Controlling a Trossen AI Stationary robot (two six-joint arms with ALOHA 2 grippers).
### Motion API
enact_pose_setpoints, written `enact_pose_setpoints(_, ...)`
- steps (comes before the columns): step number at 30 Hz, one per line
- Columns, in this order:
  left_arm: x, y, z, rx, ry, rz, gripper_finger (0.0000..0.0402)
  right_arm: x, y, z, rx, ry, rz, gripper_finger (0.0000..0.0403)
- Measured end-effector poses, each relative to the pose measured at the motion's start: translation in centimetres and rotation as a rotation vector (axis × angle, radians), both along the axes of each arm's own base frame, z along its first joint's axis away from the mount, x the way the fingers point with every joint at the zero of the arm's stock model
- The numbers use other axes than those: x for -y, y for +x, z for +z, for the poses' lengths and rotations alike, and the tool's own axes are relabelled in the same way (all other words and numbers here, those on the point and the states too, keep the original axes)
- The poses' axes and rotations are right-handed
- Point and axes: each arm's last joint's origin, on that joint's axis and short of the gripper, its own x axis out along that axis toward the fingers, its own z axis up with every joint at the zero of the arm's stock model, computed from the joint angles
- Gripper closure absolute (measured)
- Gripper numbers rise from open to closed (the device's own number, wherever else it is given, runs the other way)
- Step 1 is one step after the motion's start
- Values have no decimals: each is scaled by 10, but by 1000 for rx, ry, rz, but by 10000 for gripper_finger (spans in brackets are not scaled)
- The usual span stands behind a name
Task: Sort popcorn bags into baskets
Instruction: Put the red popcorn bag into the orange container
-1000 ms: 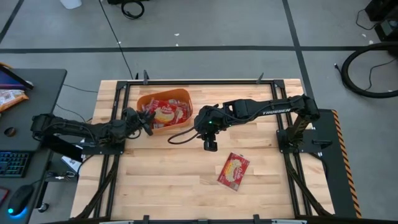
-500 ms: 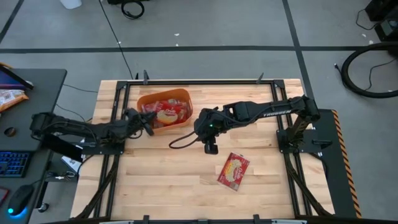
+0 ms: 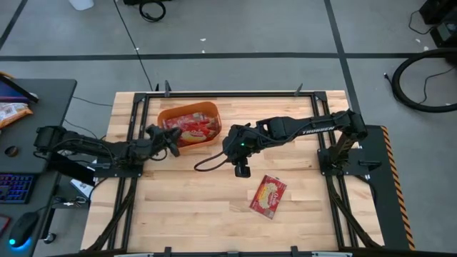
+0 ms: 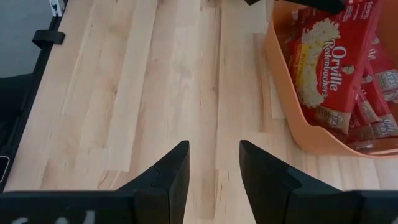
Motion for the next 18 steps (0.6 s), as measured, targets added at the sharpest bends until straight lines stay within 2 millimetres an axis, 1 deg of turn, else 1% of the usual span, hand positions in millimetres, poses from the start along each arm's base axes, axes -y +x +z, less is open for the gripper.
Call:
enact_pose_setpoints(4, -1, -1, 1, 7, 19, 69, 266, 0, -1, 0, -7, -1, 0, 259)
enact_pose_setpoints(9, -2, -2, 4, -27, 80, 109, 260, -1, -1, -1, -12, -1, 2, 259)
enact_pose_setpoints(15, 3, -1, 9, -49, 150, 61, 260, -1, -1, -1, -15, -1, 3, 259)
enact_pose_setpoints(18, 10, 0, 14, -40, 197, 7, 260, -4, -6, -4, -71, 13, 26, 259)
